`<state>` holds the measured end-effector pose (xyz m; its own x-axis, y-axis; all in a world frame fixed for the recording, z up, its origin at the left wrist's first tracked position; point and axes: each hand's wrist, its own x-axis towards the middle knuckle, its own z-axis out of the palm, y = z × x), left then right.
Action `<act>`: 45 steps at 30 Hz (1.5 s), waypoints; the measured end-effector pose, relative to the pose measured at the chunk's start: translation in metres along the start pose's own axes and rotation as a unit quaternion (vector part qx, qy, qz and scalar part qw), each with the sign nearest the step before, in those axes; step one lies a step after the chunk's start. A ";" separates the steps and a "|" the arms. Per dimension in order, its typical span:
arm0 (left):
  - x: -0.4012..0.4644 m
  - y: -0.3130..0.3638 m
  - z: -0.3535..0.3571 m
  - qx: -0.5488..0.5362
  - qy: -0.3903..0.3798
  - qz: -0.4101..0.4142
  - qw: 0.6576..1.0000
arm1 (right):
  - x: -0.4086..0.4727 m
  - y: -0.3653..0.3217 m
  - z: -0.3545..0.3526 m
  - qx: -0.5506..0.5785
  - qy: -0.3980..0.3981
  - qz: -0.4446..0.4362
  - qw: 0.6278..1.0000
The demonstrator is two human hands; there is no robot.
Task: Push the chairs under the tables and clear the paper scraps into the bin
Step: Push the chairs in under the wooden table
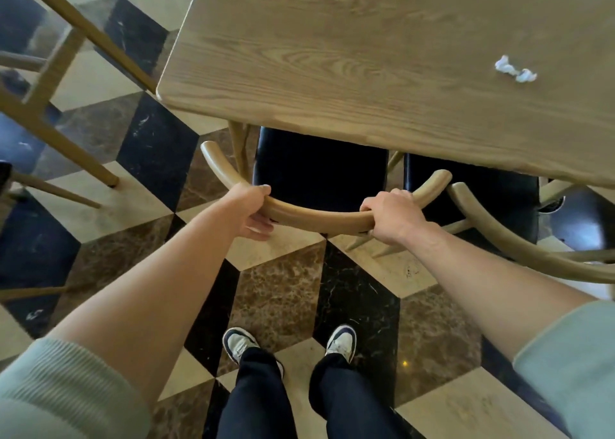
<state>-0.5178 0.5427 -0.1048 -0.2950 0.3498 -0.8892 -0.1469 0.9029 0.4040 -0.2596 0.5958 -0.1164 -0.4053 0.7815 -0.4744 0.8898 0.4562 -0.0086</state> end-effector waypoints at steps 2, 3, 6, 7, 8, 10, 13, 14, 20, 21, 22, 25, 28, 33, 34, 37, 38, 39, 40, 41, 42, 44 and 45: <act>-0.006 -0.006 -0.014 0.051 0.003 0.020 0.999 | -0.004 -0.014 -0.014 0.070 -0.044 -0.031 0.996; -0.009 -0.009 -0.025 0.062 0.009 0.031 0.998 | -0.005 -0.029 -0.024 0.118 -0.065 -0.050 0.990; -0.014 -0.017 -0.064 0.051 0.015 0.034 0.998 | -0.002 -0.089 -0.056 0.193 -0.048 -0.103 0.975; -0.016 -0.019 -0.080 0.044 0.010 0.033 0.998 | 0.002 -0.112 -0.064 0.186 -0.024 -0.116 0.975; -0.018 -0.023 -0.104 0.038 0.009 0.036 0.999 | 0.009 -0.143 -0.076 0.173 -0.004 -0.128 0.977; -0.022 -0.030 -0.148 0.036 0.023 0.049 0.998 | 0.022 -0.199 -0.094 0.167 0.006 -0.138 0.976; -0.027 -0.057 -0.244 0.006 0.072 0.069 0.995 | 0.042 -0.312 -0.120 0.140 0.011 -0.188 0.972; -0.032 -0.069 -0.282 -0.007 0.084 0.066 0.994 | 0.048 -0.354 -0.128 0.134 0.012 -0.210 0.969; -0.044 -0.125 -0.442 -0.050 0.172 0.065 0.982 | 0.068 -0.528 -0.153 0.133 -0.024 -0.305 0.943; -0.044 -0.136 -0.474 -0.057 0.196 0.057 0.977 | 0.072 -0.565 -0.156 0.131 -0.030 -0.326 0.936; -0.044 -0.144 -0.505 -0.076 0.207 0.047 0.974 | 0.078 -0.599 -0.157 0.126 -0.037 -0.339 0.932; -0.043 -0.163 -0.585 -0.129 0.236 0.026 0.963 | 0.097 -0.689 -0.160 0.126 -0.047 -0.376 0.917; -0.029 -0.177 -0.678 -0.138 0.273 0.015 0.952 | 0.122 -0.791 -0.168 0.104 -0.051 -0.412 0.904; 0.020 -0.167 -0.830 -0.100 0.329 0.006 0.939 | 0.190 -0.934 -0.181 0.095 -0.078 -0.454 0.883; 0.032 -0.159 -0.865 -0.085 0.345 0.000 0.935 | 0.211 -0.965 -0.184 0.090 -0.080 -0.455 0.882; 0.065 -0.134 -0.957 -0.056 0.381 0.013 0.923 | 0.259 -1.039 -0.194 0.090 -0.090 -0.445 0.886; 0.076 -0.127 -0.985 -0.042 0.388 0.011 0.921 | 0.271 -1.065 -0.194 0.096 -0.098 -0.441 0.887; 0.081 -0.123 -1.006 -0.027 0.393 0.017 0.919 | 0.276 -1.086 -0.197 0.095 -0.110 -0.439 0.887; 0.086 -0.119 -1.023 -0.011 0.395 0.026 0.918 | 0.278 -1.102 -0.197 0.093 -0.121 -0.436 0.887; 0.090 -0.114 -1.044 0.008 0.392 0.030 0.920 | 0.281 -1.124 -0.198 0.091 -0.138 -0.427 0.889; 0.096 -0.109 -1.060 0.031 0.388 0.037 0.921 | 0.285 -1.141 -0.196 0.093 -0.157 -0.423 0.888; 0.112 -0.102 -1.110 0.098 0.390 0.046 0.914 | 0.290 -1.186 -0.195 0.092 -0.180 -0.427 0.881; 0.123 -0.099 -1.134 0.137 0.398 0.056 0.905 | 0.291 -1.209 -0.193 0.087 -0.187 -0.431 0.879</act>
<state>-1.6098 0.2130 -0.0109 -0.8967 0.2507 -0.3648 0.1334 0.9389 0.3174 -1.4938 0.3543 -0.0740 -0.8755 -0.0314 -0.4821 0.3188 0.7124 -0.6252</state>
